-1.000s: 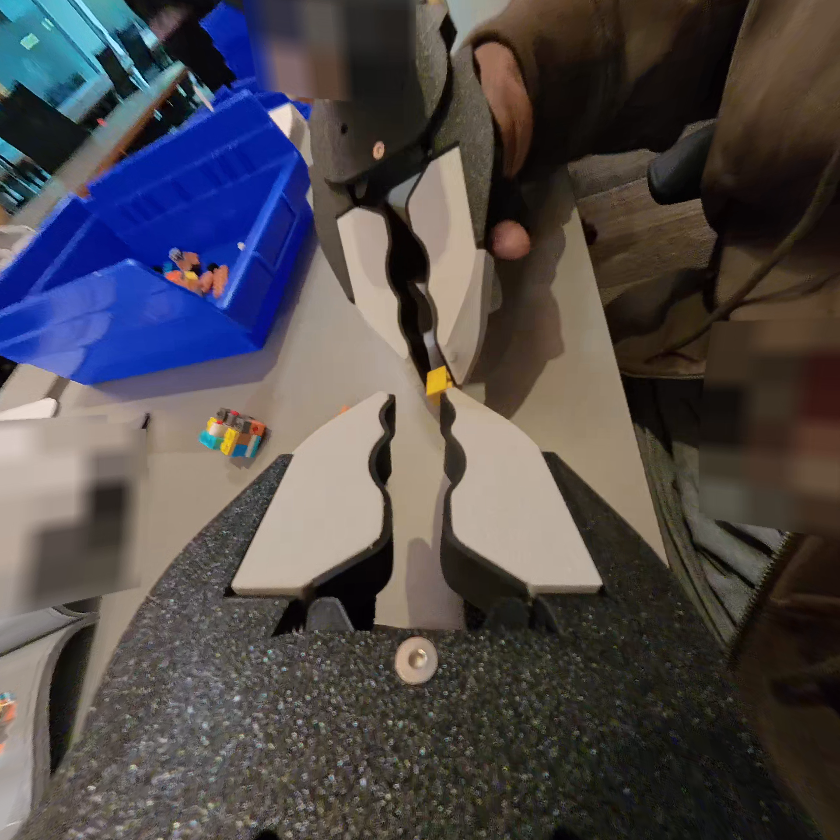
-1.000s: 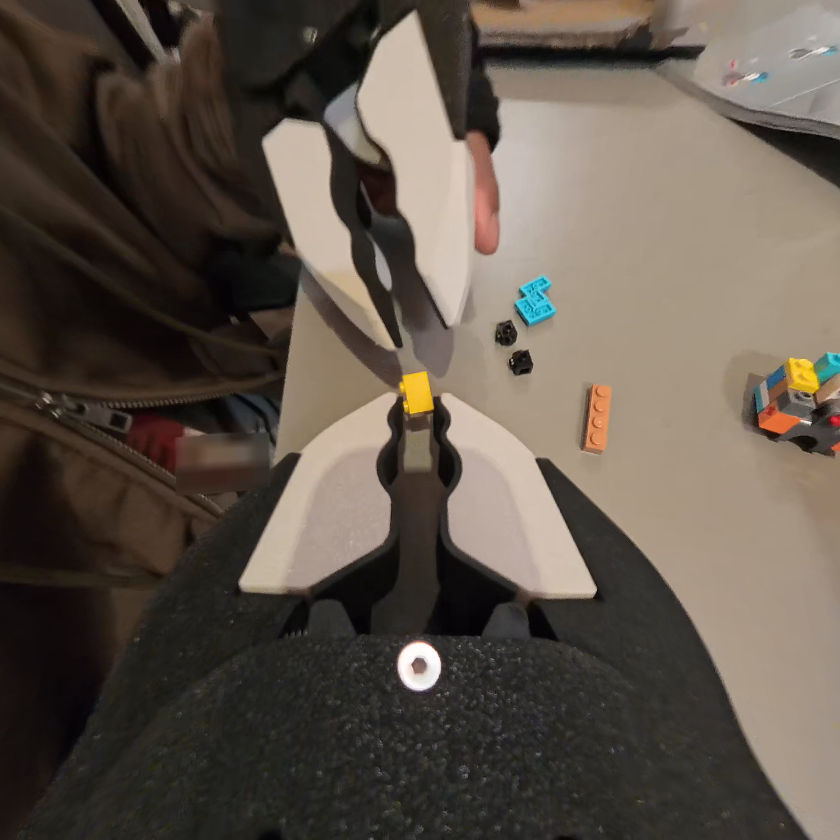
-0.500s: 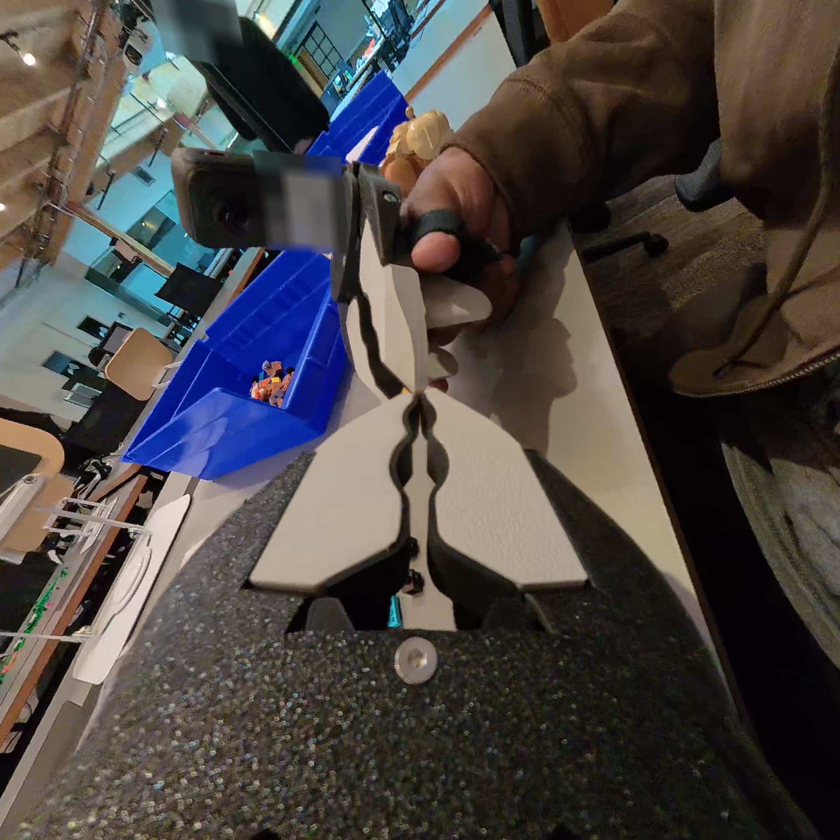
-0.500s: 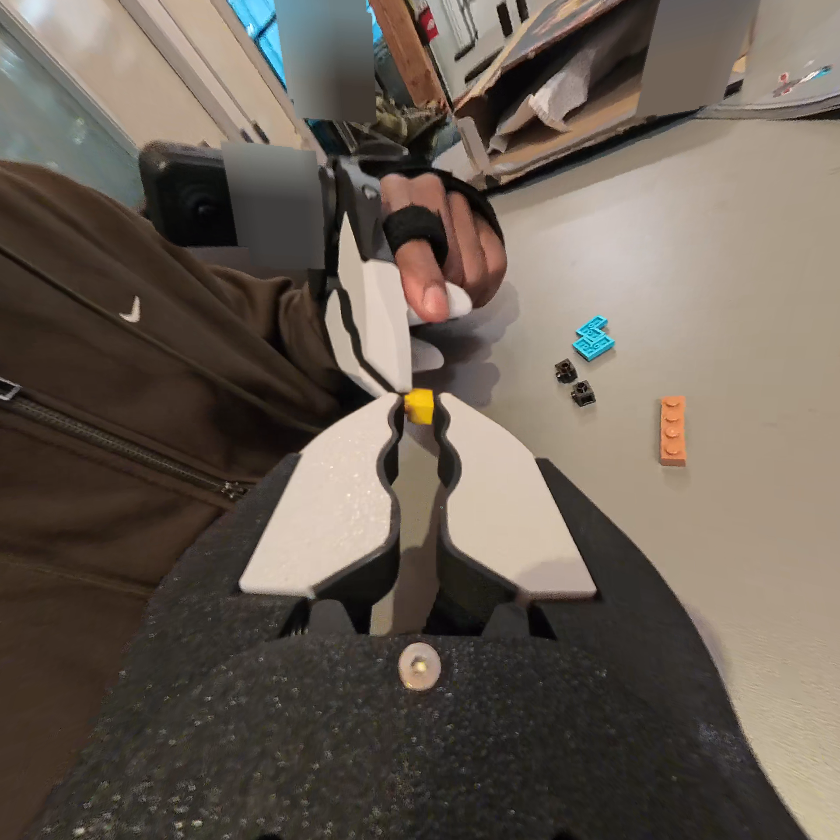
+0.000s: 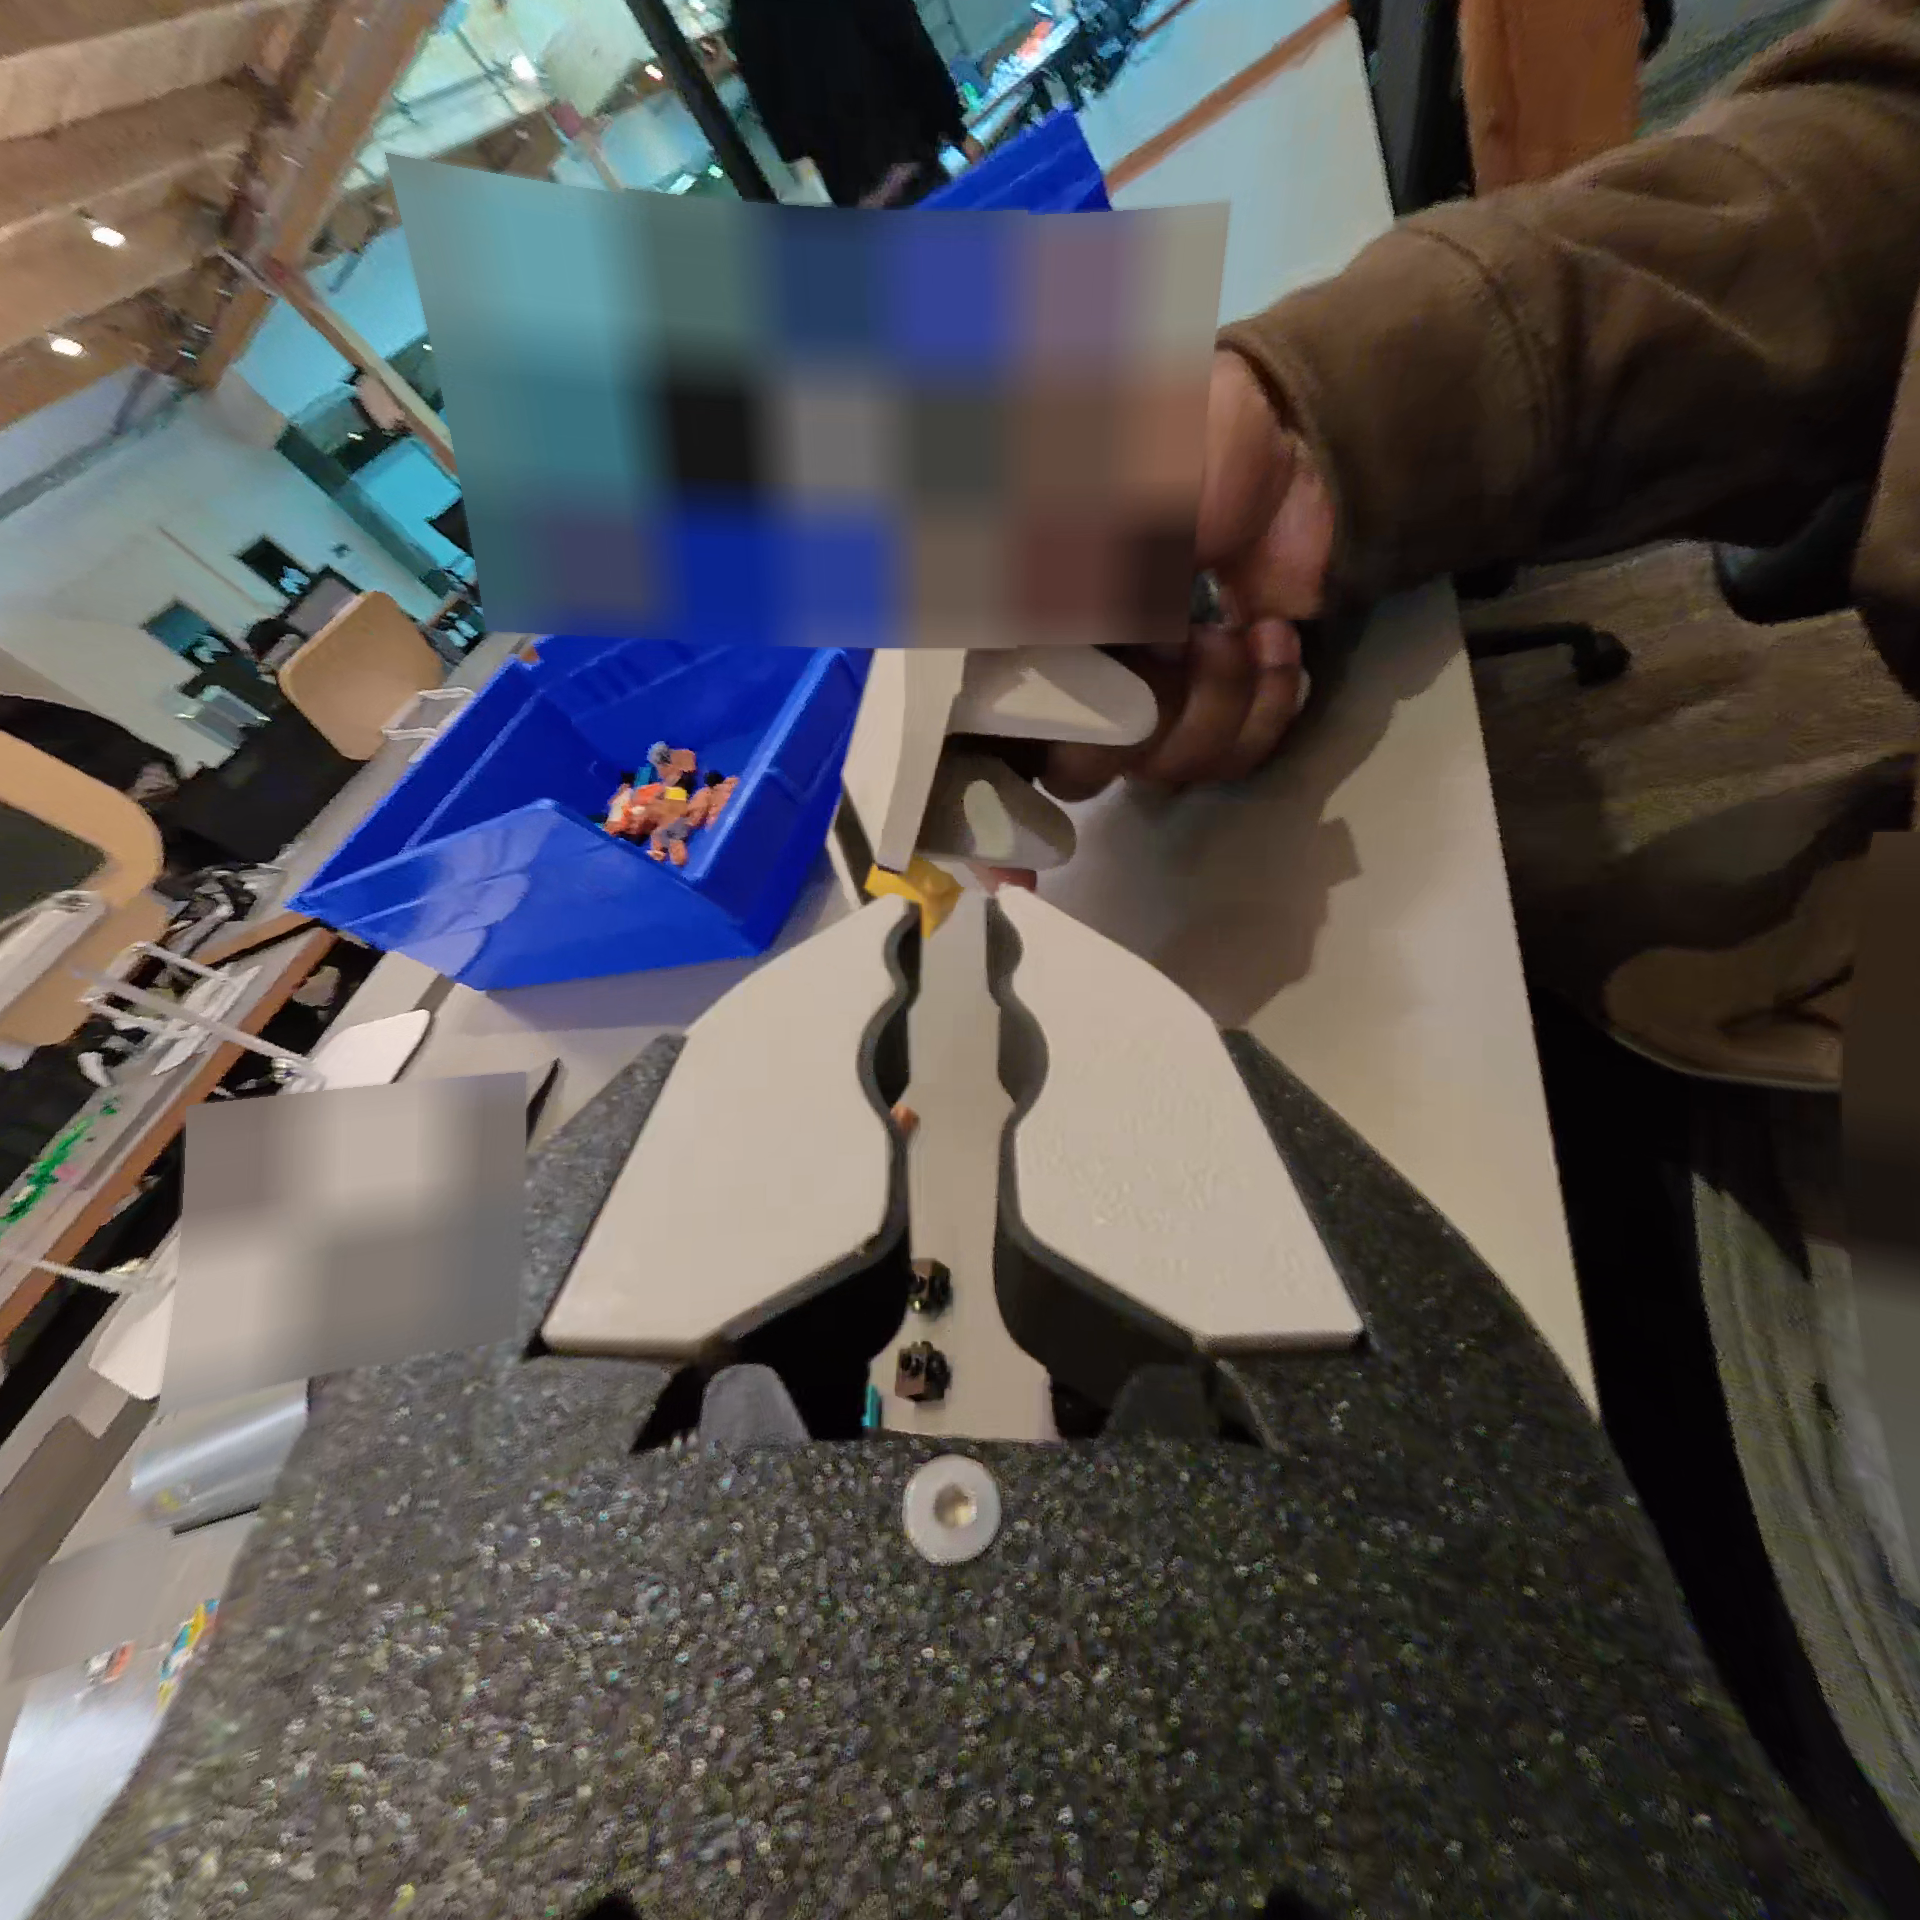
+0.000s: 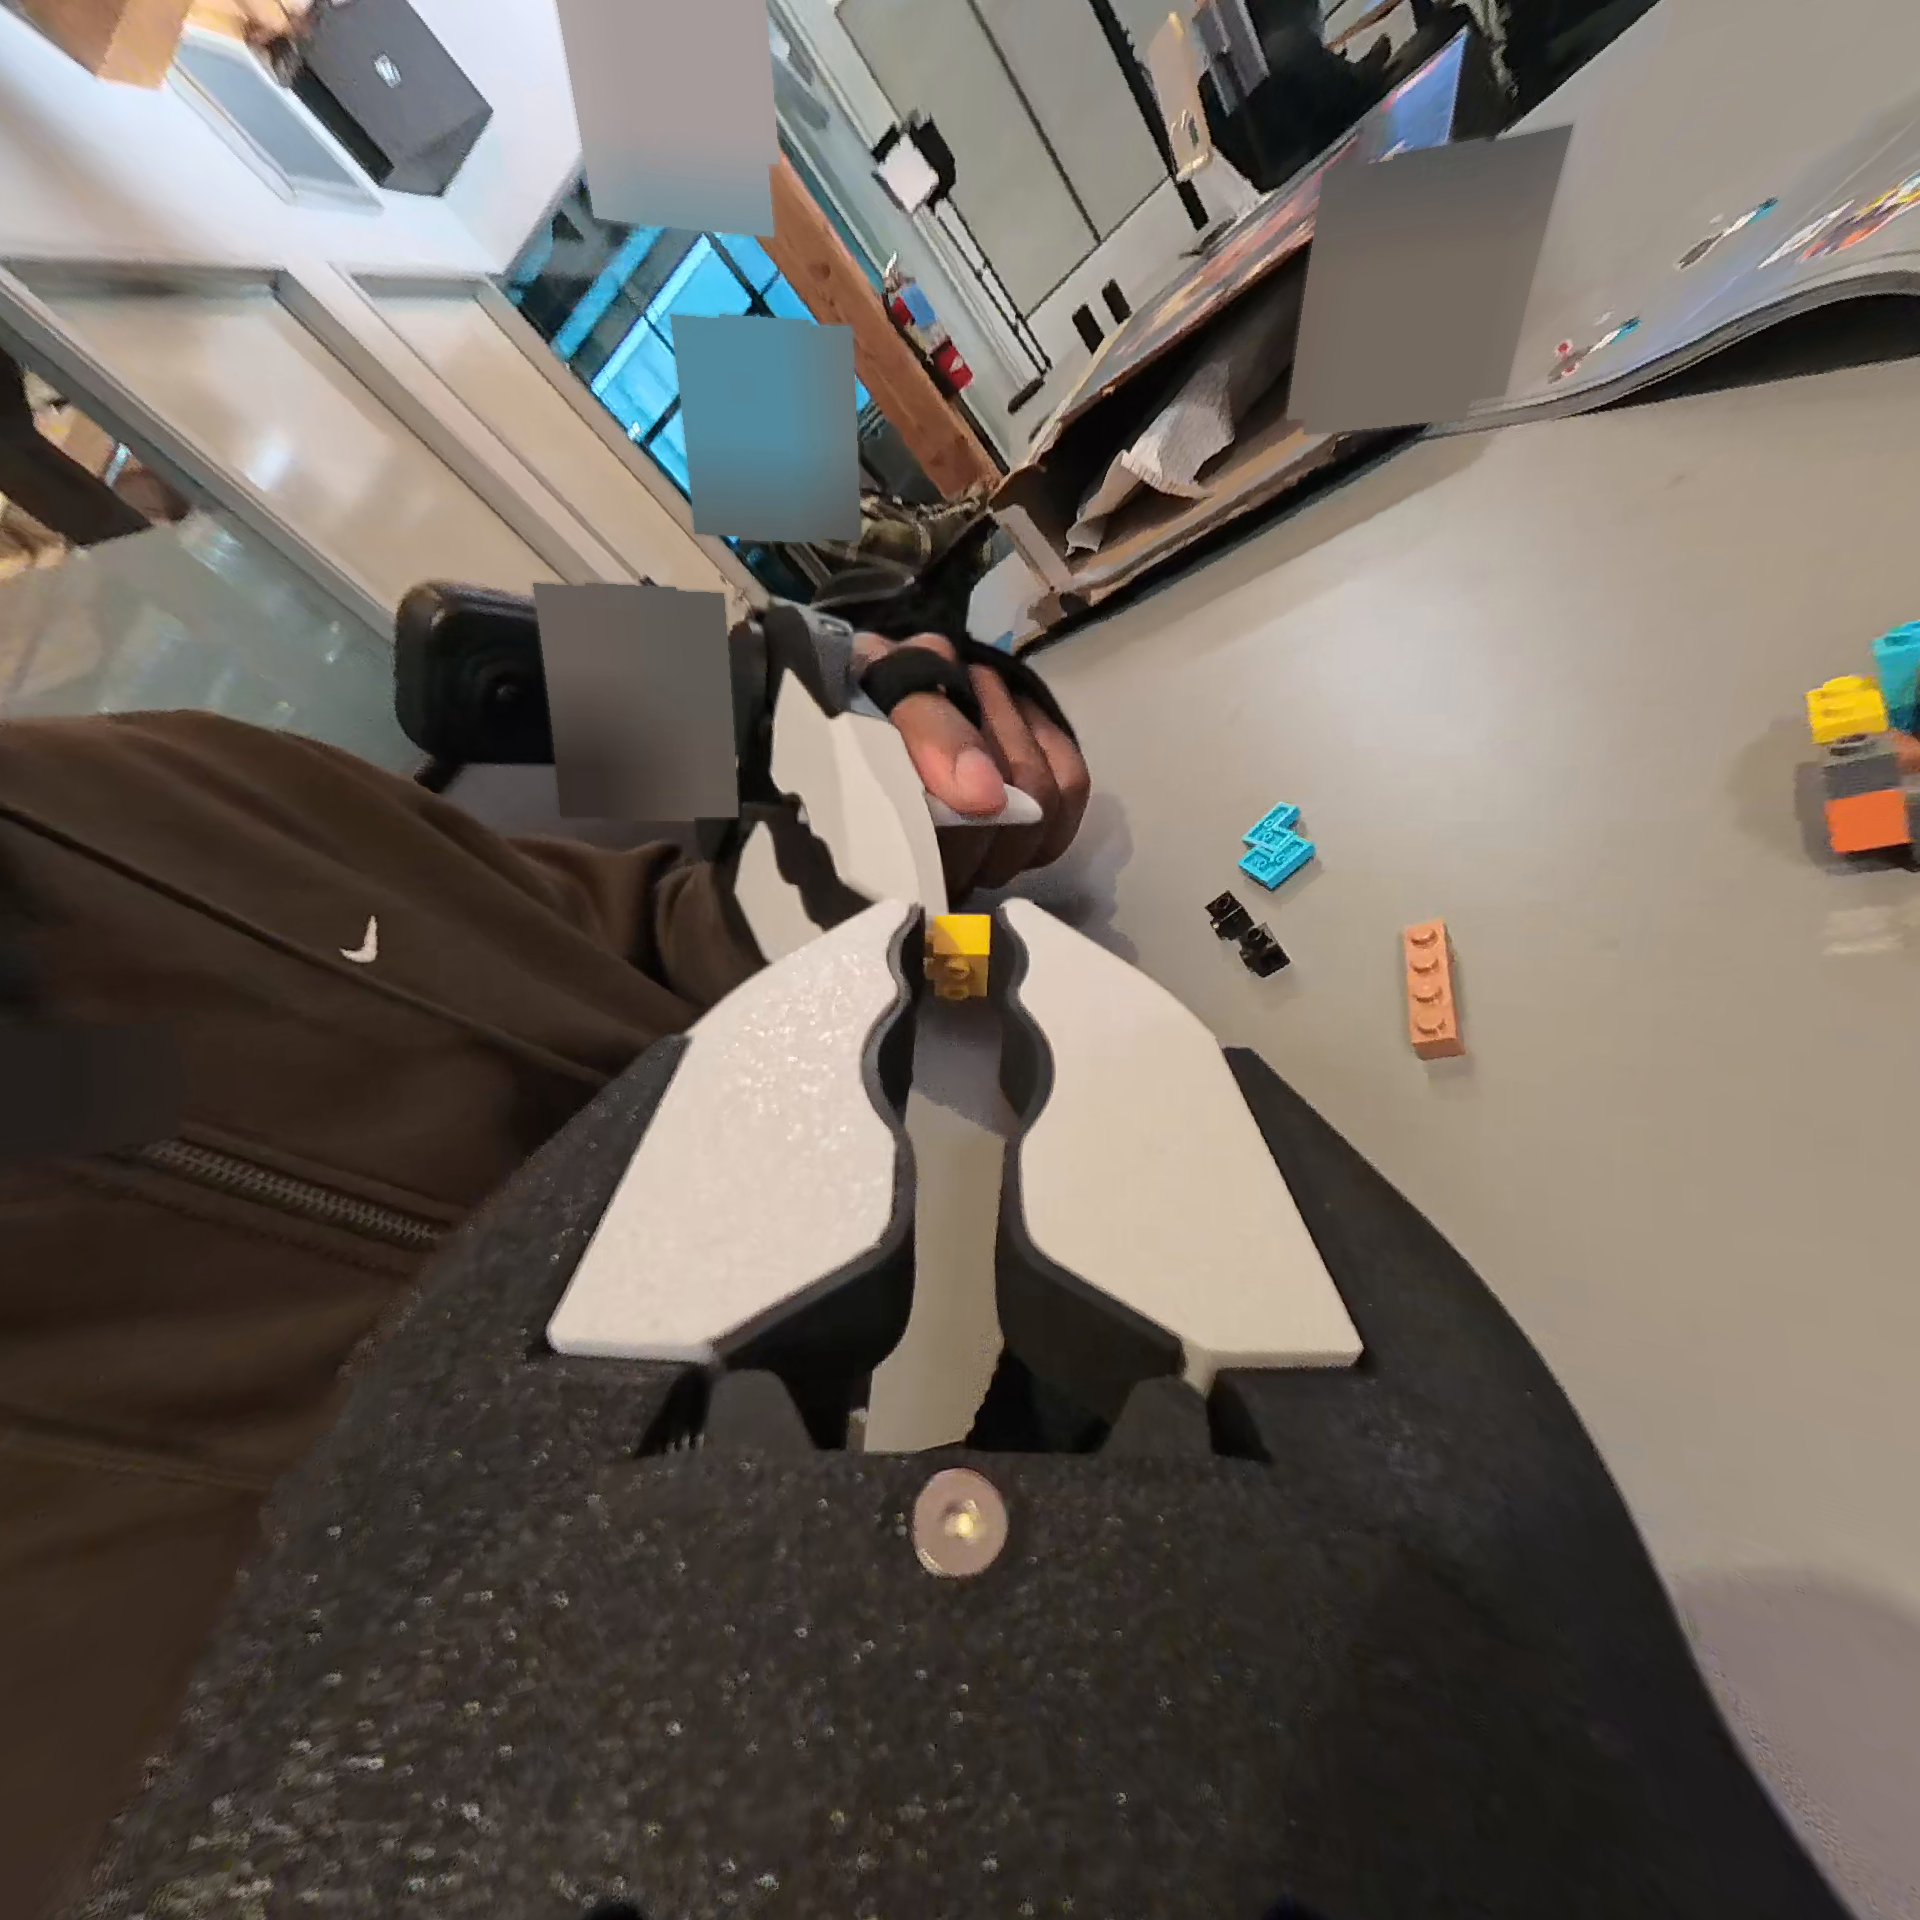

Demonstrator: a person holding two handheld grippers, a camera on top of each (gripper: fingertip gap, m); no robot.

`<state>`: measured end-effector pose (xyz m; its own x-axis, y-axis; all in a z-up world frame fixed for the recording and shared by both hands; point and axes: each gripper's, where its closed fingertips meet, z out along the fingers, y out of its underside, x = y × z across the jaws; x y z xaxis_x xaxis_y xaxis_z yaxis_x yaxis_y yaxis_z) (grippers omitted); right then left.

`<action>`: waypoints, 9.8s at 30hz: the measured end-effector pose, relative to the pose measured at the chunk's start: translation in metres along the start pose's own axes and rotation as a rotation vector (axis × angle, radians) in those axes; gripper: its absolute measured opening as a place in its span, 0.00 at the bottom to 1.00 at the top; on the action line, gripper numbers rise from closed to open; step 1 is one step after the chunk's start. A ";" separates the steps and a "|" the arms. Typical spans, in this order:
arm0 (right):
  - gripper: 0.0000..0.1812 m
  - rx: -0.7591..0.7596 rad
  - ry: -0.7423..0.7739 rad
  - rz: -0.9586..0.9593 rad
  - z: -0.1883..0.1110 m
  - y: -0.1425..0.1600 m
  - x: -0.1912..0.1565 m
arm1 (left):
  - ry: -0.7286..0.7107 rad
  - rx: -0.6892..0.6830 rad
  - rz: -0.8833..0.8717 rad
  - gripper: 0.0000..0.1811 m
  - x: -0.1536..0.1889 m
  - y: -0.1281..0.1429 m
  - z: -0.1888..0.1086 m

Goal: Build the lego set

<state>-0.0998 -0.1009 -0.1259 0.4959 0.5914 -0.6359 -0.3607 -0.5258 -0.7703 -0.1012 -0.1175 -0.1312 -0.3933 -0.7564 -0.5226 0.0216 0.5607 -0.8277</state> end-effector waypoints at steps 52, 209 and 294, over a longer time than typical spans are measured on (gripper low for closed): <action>0.07 -0.128 0.298 -0.044 0.015 0.022 0.018 | -0.307 -0.291 0.218 0.09 -0.006 0.025 0.006; 0.16 -0.524 0.540 -0.899 -0.010 -0.011 0.089 | 0.580 -0.265 -0.229 0.04 -0.041 0.097 0.030; 0.15 -0.544 0.692 -1.097 -0.019 -0.013 0.123 | 0.323 -0.545 -0.583 0.09 -0.074 0.114 0.045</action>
<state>-0.0193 -0.0329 -0.1929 0.6621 0.5168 0.5428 0.7257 -0.2613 -0.6364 -0.0280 -0.0128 -0.1959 -0.4486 -0.8872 0.1080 -0.6771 0.2585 -0.6890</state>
